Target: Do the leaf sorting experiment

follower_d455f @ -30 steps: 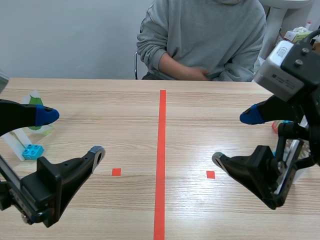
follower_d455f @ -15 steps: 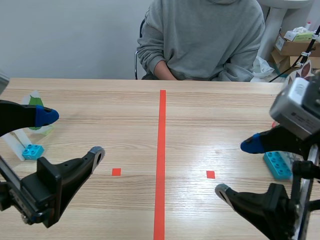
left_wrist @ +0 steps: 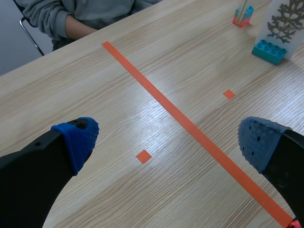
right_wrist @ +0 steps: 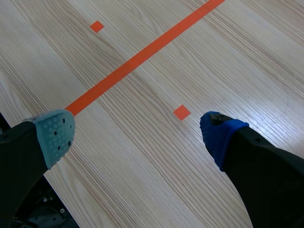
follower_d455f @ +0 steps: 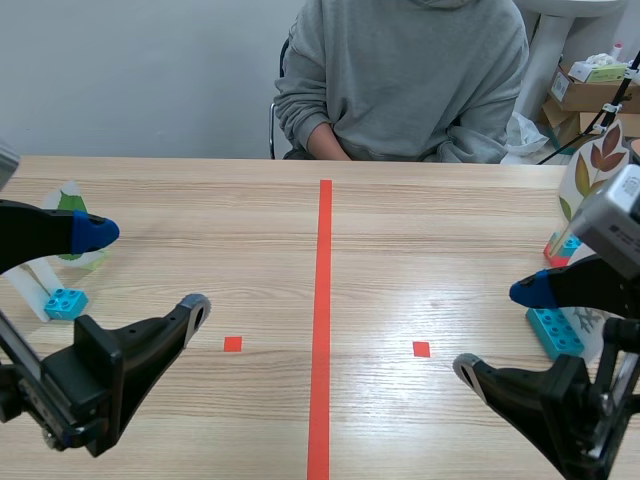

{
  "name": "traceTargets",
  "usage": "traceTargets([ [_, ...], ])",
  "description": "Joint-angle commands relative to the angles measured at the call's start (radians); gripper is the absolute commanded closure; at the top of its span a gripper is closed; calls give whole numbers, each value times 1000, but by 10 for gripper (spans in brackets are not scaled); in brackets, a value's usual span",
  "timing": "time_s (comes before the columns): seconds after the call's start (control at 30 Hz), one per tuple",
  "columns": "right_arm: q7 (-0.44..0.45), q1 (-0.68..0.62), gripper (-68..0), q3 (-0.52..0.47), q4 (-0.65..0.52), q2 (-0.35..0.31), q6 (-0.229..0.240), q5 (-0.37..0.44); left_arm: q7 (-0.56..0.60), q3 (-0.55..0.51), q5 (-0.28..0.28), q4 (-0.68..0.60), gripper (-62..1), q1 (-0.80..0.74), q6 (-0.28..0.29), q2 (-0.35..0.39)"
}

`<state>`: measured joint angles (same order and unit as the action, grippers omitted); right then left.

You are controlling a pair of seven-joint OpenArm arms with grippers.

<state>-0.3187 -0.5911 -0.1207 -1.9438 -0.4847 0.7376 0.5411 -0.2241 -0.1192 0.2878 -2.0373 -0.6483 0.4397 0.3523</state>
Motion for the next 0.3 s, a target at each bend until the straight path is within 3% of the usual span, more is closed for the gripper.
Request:
traceTargets([
  [0.0, 8, 12, -536, -5, -16, -2, 8, 13, 17, -1, 7, -6, -623, -3, 2, -2],
  [0.27, 8, 12, -536, -5, -16, -2, 8, 28, 17, -1, 6, -6, -623, -2, 2, -3],
])
